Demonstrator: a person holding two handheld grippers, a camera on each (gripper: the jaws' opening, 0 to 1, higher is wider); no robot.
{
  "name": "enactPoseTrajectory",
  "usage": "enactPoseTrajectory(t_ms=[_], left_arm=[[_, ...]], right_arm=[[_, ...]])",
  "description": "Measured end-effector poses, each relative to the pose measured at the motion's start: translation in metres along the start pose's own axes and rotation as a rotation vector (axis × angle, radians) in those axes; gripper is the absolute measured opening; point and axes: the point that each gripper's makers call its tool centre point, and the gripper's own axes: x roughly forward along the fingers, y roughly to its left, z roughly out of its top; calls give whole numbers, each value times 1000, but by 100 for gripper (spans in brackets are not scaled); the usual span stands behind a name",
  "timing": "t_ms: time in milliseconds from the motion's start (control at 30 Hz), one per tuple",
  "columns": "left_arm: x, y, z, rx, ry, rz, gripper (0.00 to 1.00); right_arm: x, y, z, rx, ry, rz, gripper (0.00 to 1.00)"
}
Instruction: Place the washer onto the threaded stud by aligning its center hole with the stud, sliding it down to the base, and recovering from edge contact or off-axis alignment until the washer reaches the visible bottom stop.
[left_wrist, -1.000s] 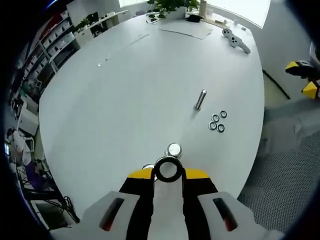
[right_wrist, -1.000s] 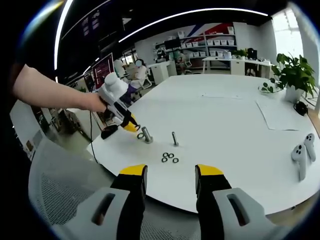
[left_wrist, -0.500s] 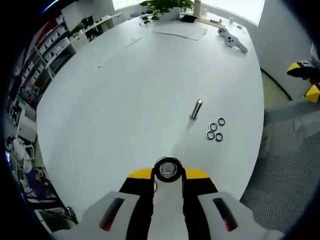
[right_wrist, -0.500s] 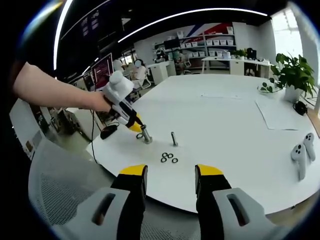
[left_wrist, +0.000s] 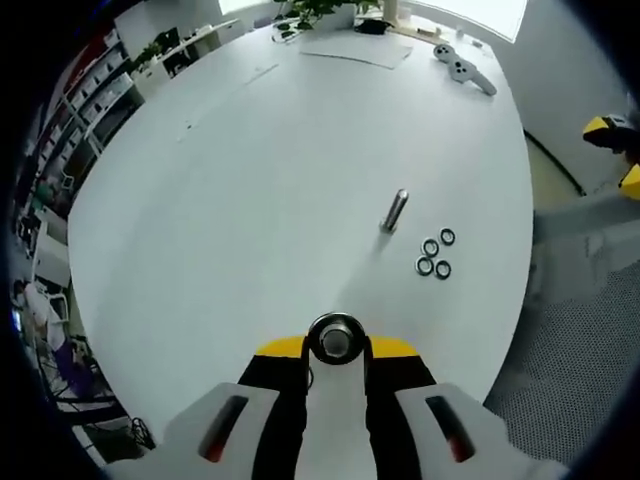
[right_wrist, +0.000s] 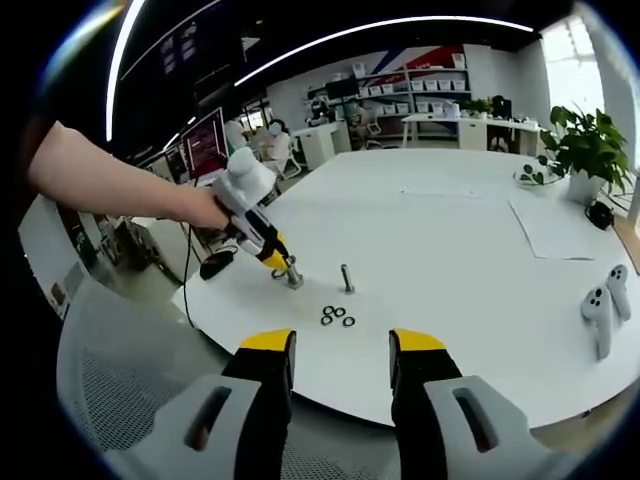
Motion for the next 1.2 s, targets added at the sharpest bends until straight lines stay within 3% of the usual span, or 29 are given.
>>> enactPoseTrajectory(t_ms=[700,1200], left_arm=[[31,-3,-13,10,60,15,19],[35,-2,-15,4,48,17,20]], right_arm=[[-1,-2,0,13,-2,-4,38],[0,-1,-1,9,5,-1,38]])
